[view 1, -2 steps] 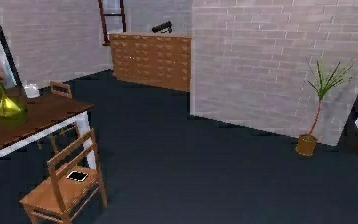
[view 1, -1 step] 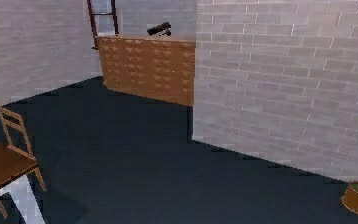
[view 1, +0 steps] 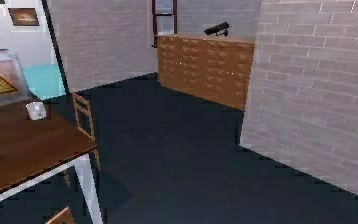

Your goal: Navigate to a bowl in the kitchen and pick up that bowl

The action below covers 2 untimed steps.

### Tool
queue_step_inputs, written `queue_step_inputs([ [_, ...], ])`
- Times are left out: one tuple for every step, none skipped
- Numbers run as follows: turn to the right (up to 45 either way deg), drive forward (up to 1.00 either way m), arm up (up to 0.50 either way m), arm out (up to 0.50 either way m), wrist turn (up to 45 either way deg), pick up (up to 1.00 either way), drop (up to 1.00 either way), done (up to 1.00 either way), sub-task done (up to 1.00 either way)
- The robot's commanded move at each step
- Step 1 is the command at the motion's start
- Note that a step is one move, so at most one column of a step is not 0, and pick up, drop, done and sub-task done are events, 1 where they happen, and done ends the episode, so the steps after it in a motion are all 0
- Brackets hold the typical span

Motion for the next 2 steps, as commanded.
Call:
queue_step_inputs([
  [0.0, 1.0, 0.0, 0.0, 0.0, 0.0, 0.0, 0.0, 0.0],
  [0.0, 0.95, 0.0, 0.0, 0.0, 0.0, 0.0, 0.0, 0.0],
])
